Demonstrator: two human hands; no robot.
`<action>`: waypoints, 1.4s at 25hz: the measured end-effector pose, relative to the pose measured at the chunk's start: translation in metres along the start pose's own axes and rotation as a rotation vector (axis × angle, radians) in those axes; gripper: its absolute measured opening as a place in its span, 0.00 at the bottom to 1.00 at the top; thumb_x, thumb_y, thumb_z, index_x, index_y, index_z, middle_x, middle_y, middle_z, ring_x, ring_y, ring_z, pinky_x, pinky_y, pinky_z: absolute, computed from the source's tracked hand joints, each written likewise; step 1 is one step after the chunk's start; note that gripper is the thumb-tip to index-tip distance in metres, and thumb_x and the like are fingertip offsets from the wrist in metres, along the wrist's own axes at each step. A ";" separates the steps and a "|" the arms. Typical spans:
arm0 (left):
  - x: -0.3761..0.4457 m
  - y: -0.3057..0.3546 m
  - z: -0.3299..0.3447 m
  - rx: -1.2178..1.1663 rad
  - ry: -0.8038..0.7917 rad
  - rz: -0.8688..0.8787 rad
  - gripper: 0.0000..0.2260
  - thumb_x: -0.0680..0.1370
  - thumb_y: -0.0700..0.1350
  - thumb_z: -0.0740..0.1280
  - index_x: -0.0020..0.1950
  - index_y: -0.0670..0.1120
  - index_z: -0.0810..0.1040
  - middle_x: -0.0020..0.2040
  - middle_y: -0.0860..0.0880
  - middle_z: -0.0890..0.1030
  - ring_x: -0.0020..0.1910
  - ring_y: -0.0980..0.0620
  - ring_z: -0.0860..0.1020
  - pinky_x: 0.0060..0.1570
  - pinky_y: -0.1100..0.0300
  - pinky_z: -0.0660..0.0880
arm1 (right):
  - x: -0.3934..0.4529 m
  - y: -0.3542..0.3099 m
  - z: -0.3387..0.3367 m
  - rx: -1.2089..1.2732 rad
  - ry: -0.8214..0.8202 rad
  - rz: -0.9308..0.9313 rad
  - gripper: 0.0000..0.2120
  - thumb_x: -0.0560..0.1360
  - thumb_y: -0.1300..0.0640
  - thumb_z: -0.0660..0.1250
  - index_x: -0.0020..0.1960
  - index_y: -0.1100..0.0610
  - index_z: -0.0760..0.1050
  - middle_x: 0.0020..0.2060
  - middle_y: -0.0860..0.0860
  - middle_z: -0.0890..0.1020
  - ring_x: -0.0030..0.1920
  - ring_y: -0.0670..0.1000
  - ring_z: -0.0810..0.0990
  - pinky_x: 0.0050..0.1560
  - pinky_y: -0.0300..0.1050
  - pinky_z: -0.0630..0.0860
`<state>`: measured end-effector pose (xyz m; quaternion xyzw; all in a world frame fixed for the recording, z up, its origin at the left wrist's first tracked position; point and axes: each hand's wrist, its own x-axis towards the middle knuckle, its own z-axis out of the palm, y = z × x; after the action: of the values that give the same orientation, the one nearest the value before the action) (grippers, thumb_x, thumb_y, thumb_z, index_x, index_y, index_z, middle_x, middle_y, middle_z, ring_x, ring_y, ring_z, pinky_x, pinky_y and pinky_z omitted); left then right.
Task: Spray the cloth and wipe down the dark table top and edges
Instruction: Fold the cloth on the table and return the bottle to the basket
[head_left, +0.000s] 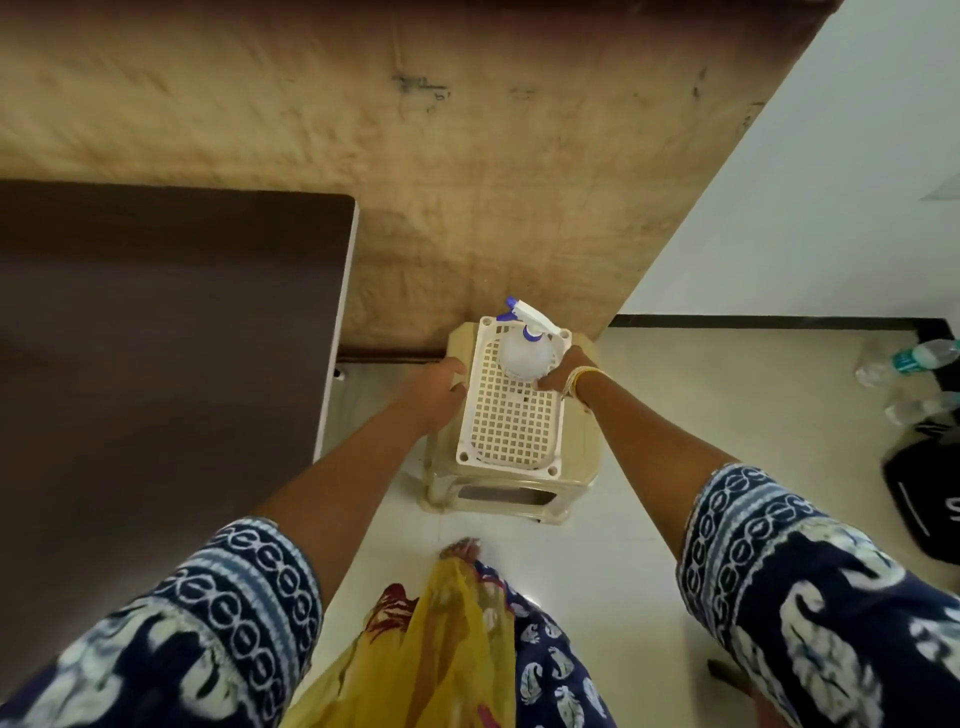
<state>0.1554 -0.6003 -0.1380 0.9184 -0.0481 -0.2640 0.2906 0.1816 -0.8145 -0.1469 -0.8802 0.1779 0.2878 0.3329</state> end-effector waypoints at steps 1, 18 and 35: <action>-0.015 0.011 -0.011 -0.014 0.001 0.002 0.14 0.82 0.44 0.59 0.67 0.42 0.72 0.62 0.40 0.77 0.60 0.43 0.76 0.59 0.49 0.73 | -0.020 -0.006 -0.007 -0.023 0.002 -0.020 0.27 0.71 0.64 0.74 0.67 0.64 0.67 0.61 0.63 0.76 0.58 0.60 0.77 0.58 0.50 0.74; -0.192 -0.074 -0.140 0.113 0.173 0.003 0.18 0.81 0.48 0.61 0.70 0.45 0.70 0.65 0.40 0.74 0.65 0.41 0.72 0.64 0.45 0.71 | -0.189 -0.155 0.081 -0.296 0.006 -0.199 0.29 0.79 0.48 0.64 0.73 0.62 0.61 0.66 0.60 0.74 0.63 0.62 0.75 0.59 0.51 0.74; -0.274 -0.233 -0.199 0.246 0.030 -0.108 0.22 0.81 0.50 0.62 0.73 0.45 0.64 0.68 0.40 0.70 0.67 0.40 0.71 0.64 0.44 0.71 | -0.236 -0.305 0.268 -0.363 -0.054 -0.290 0.24 0.79 0.57 0.62 0.72 0.62 0.62 0.69 0.63 0.70 0.68 0.63 0.71 0.66 0.54 0.70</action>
<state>0.0074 -0.2405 -0.0055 0.9522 -0.0263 -0.2579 0.1619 0.0498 -0.3834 -0.0165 -0.9339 -0.0142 0.2878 0.2119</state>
